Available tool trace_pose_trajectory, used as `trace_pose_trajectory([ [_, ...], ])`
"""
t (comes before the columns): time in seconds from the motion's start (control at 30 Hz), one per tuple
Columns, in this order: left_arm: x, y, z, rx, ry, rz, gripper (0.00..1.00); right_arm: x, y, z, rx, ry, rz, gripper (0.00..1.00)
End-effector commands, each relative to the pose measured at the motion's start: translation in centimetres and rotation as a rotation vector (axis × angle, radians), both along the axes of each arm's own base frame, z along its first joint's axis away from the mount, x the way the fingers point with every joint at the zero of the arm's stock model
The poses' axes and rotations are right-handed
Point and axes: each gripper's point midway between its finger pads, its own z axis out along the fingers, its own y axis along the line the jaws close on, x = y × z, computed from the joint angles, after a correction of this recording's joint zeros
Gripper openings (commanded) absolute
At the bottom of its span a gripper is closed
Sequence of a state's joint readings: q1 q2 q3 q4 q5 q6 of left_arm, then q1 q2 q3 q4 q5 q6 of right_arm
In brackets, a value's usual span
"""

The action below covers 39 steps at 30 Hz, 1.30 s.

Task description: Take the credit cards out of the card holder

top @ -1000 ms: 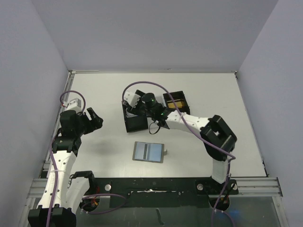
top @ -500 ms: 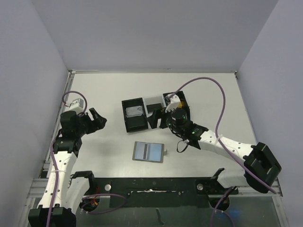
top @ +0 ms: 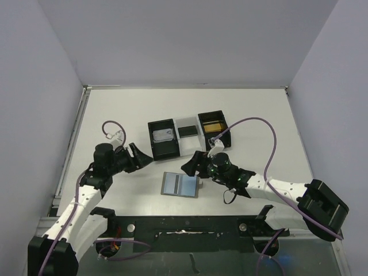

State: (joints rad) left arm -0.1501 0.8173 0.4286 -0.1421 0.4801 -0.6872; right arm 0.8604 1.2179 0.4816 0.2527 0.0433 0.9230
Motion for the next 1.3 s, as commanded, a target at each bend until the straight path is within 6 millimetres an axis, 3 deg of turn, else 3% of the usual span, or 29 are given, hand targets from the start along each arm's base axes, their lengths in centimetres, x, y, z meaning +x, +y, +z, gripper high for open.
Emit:
trace_pose_trajectory([
  [0.0,0.1,-3.5,1.0,-0.026,-0.072,-0.083,0.60,-0.3,1.7,2.9,0.179,-0.059,0.030,0.76],
  [0.1,-2.0,-5.8,-1.8,0.014,-0.024,-0.174,0.58,-0.8,2.1,2.8,0.217,-0.059,0.072,0.76],
  [0.23,-3.6,-7.2,-4.2,0.045,0.040,-0.206,0.52,-1.2,2.9,2.1,0.243,-0.019,0.098,0.70],
  [0.57,-4.2,-8.9,-5.1,-0.011,0.031,-0.232,0.42,-1.8,5.8,-0.5,0.228,0.125,0.155,0.46],
  [0.77,-5.0,-9.4,-6.6,0.045,0.057,-0.275,0.37,-2.3,5.3,-4.0,0.178,0.256,0.093,0.33],
  [1.07,-4.7,-9.7,-7.3,0.159,0.055,-0.307,0.32,-3.4,3.8,-8.0,0.098,0.382,0.049,0.34],
  [1.27,-5.1,-10.0,-8.6,0.188,0.087,-0.327,0.20,-2.9,3.4,-8.8,0.059,0.402,0.005,0.30],
])
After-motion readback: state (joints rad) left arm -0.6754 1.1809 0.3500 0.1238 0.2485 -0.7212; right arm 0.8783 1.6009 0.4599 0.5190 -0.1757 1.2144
